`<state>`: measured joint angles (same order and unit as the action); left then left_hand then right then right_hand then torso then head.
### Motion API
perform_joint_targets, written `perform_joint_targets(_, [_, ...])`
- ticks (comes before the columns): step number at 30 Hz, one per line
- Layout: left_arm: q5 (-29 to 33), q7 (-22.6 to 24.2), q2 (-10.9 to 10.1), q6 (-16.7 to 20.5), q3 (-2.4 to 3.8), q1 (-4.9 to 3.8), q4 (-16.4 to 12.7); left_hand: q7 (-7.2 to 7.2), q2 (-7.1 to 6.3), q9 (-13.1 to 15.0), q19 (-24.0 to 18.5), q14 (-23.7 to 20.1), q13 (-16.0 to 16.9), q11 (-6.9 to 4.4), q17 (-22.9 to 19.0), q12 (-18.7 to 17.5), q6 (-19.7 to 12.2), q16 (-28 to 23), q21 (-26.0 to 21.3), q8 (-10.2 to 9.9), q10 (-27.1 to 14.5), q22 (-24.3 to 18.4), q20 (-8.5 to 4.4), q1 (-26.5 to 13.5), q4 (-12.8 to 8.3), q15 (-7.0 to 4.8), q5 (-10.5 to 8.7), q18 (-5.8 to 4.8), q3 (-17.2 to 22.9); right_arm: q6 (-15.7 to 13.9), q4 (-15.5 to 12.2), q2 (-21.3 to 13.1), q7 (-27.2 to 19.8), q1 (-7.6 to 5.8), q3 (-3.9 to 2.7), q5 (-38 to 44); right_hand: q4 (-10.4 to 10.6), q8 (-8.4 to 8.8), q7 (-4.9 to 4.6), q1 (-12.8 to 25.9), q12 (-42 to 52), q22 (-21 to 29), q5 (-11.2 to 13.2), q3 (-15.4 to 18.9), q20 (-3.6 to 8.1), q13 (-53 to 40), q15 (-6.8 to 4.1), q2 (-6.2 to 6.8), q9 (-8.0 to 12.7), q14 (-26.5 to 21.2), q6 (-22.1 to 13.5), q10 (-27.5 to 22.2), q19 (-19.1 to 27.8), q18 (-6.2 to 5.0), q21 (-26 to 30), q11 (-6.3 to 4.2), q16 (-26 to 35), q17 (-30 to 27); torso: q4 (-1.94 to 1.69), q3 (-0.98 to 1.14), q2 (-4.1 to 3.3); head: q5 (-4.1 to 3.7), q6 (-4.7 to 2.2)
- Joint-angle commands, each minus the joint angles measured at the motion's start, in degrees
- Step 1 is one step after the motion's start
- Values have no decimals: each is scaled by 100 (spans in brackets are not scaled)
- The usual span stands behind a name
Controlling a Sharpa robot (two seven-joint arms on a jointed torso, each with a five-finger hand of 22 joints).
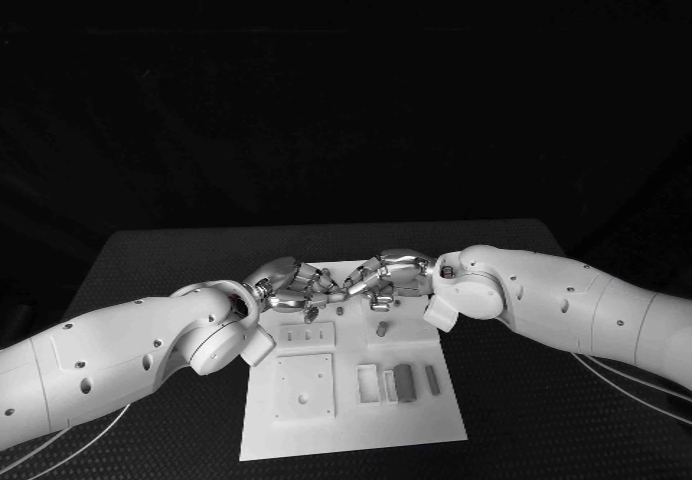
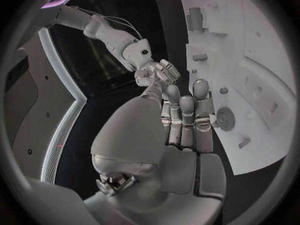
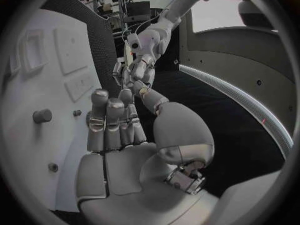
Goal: Assemble the parts on the task board
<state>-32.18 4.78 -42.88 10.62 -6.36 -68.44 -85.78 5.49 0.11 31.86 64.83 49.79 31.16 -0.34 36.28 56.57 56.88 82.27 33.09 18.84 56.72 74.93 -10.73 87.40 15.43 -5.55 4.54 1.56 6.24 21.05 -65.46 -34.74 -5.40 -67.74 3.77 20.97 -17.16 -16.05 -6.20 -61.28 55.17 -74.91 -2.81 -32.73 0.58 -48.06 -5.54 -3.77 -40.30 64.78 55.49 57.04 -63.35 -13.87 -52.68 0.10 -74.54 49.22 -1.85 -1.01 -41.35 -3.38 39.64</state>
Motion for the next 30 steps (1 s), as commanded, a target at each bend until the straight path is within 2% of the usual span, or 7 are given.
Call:
perform_joint_targets(1, [309, 28, 14, -44, 4, -9, -5, 25, 77, 63, -14, 25, -7, 4, 8, -24, 64, 19, 34, 31, 61, 136, -49, 129, -12, -30, 43, 193, 37, 96, -18, 17, -44, 3, -1, 116, 37, -39, -14, -68, 19, -119, -31, 6, 51, 2, -39, 11, -1, 12, 50, 27, -3, -113, -29, 3, -25, 8, 1, -1, 1, -7, -4])
perform_joint_targets(10, [620, 3, 20, 21, 4, -16, 12, 10, 160, 112, -17, 56, -9, -15, 15, -42, 76, 30, 73, 42, 115, 135, -67, 225, -55, -51, 61, 189, 53, 111, -24, 53, -43, 10, -1, 226, 37, -39, -14, -68, 19, -119, -31, 6, 51, 3, -39, 13, -5, 12, 50, 27, -3, -113, -30, 3, -24, 8, -4, -1, 0, -9, 4])
perform_joint_targets(15, [624, -92, 30, 28, 4, -23, 19, 20, 136, 116, -21, 64, -11, -8, 16, -54, 31, 31, 88, 11, 127, 133, -71, 234, -55, -53, 64, 183, 39, 68, -60, 52, -63, 14, -1, 227, 38, -39, -14, -68, 18, -118, -31, 6, 51, 3, -39, 13, -7, 12, 49, 27, -2, -113, -31, 3, -24, 8, -3, 0, -1, -6, 8])
perform_joint_targets(19, [930, -223, 39, -118, 4, -29, 42, 21, 114, 127, -29, 72, -14, -8, 19, -72, 18, 30, 99, -8, 142, 129, -77, 298, -89, -55, 87, 180, 56, -142, -71, 48, -45, 15, -1, 207, 39, -39, -15, -66, 18, -117, -31, 7, 51, 4, -39, 13, -10, 12, 48, 27, -2, -113, -31, 3, -23, 8, -1, 1, 0, 3, 16])
perform_joint_targets(22, [1008, -281, 46, -201, 4, -34, 70, 18, 58, 143, -47, 74, -27, -11, 23, -118, 30, 22, 105, -38, 176, 121, -75, 453, -123, -54, 39, 163, 272, -247, -59, 46, -52, 15, -1, 192, 41, -38, -16, -58, 16, -116, -30, 10, 50, 5, -39, 15, -13, 11, 46, 27, -1, -113, -31, 4, -20, 7, -1, 3, -1, 2, 18])
perform_joint_targets(27, [1022, -294, 46, -239, 3, -34, 79, 1, 31, 182, -53, 85, -31, -24, 36, -145, 109, 32, 129, -19, 226, 127, -83, 455, -120, -61, 93, 157, 385, -336, -57, 44, -31, 15, -1, 170, 43, -35, -17, -52, 13, -114, -31, 11, 49, 8, -38, 18, -17, 8, 41, 26, 1, -113, -30, 5, -16, 5, 1, 2, 0, 4, 33])
perform_joint_targets(30, [1080, -289, 53, -216, 3, -35, 85, -18, 14, 220, -60, 95, -31, -41, 46, -164, 169, 40, 149, 4, 261, 129, -92, 422, -125, -73, 199, 154, 429, -387, -56, 42, -13, 15, -1, 150, 44, -30, -18, -44, 7, -111, -31, 11, 47, 13, -37, 22, -20, 4, 33, 22, 3, -113, -27, 7, -8, 2, 2, 3, -1, 3, 33])
